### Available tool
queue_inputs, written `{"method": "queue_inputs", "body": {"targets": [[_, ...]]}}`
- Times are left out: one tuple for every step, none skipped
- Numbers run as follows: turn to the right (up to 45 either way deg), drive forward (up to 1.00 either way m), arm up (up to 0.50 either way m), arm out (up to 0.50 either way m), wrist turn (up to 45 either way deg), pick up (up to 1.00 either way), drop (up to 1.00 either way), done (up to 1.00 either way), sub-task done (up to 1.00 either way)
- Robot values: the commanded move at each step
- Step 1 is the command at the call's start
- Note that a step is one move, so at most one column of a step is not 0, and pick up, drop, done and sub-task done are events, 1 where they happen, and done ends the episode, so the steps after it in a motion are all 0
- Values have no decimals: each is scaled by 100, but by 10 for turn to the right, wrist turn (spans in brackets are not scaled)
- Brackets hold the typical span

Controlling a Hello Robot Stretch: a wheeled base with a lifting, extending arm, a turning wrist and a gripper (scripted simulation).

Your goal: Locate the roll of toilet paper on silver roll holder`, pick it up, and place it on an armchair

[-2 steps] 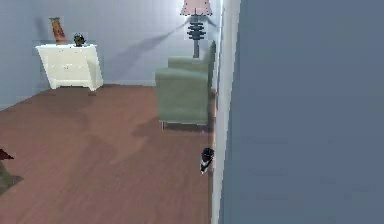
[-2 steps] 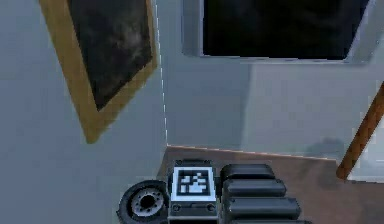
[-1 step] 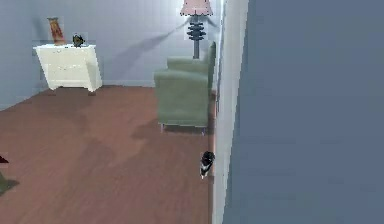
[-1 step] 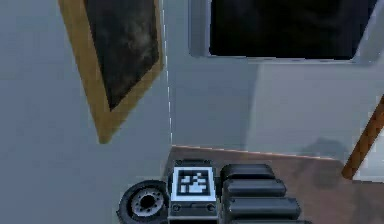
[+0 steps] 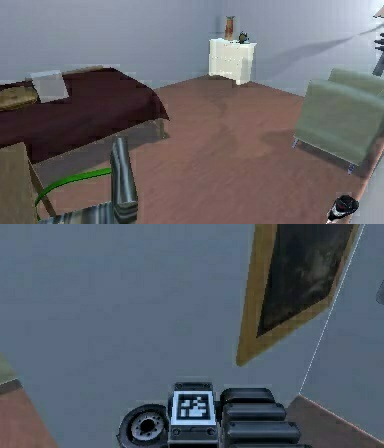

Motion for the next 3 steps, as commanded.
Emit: {"method": "queue_inputs", "body": {"targets": [[0, 35, 0, 0, 0, 0, 0, 0, 0], [420, 0, 0, 0, 0, 0, 0, 0, 0], [0, 100, 0, 0, 0, 0, 0, 0, 0]]}}
